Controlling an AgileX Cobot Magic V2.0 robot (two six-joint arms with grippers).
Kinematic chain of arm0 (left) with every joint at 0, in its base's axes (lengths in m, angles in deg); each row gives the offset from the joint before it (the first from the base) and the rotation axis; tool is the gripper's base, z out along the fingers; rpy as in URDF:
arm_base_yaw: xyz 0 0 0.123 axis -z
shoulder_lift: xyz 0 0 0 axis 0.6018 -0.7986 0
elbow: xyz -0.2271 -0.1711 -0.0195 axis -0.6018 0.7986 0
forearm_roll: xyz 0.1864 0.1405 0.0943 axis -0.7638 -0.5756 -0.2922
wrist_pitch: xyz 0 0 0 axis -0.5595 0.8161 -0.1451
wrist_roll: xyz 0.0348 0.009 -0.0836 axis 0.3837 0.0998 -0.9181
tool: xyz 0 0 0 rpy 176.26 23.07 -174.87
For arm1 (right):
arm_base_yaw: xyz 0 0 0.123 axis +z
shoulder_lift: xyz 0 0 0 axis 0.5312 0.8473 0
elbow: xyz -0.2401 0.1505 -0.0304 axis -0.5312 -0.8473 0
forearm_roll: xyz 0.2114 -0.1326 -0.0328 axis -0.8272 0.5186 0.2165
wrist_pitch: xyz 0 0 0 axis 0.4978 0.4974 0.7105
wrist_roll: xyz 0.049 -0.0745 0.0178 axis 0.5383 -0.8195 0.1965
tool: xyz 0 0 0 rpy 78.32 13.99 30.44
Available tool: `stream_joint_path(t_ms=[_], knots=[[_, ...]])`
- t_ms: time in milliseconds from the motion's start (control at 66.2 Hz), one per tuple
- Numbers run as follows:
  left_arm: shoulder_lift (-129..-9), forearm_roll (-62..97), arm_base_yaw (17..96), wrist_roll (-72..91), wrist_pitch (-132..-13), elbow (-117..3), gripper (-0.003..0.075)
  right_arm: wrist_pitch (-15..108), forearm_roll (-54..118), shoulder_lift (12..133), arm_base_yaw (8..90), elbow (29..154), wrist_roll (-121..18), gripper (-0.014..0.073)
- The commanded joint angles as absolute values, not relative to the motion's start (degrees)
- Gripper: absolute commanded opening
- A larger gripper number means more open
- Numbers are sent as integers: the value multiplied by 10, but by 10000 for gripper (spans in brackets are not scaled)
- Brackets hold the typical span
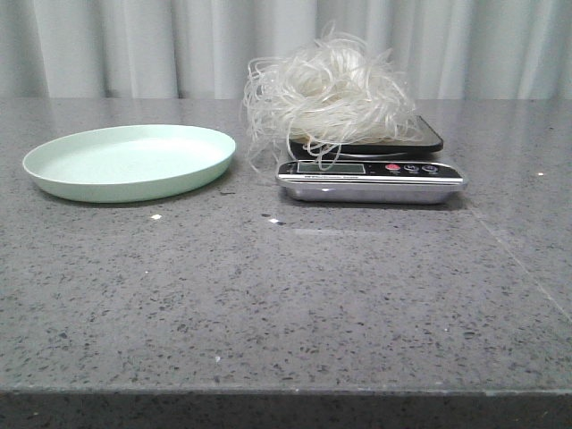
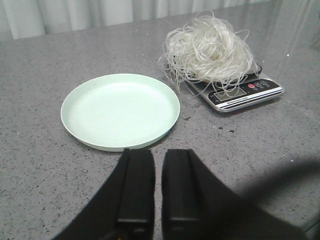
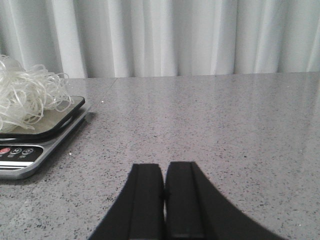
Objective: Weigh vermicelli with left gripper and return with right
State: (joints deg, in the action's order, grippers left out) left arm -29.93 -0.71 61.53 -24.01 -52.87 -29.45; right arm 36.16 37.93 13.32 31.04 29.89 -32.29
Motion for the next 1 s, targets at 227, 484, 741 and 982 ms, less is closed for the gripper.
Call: stream_joint_path(t_ms=[227, 484, 741, 982], knots=[[-190, -3, 615, -239, -586, -254, 127, 287, 380, 124, 312, 303, -323, 178], [-190, -3, 615, -239, -582, -253, 127, 240, 380, 137, 312, 371, -323, 178], [-190, -14, 618, -239, -586, -252, 127, 385, 380, 335, 312, 563, -323, 178], [-190, -14, 618, -239, -626, -235, 127, 425, 371, 449, 312, 642, -323, 178]])
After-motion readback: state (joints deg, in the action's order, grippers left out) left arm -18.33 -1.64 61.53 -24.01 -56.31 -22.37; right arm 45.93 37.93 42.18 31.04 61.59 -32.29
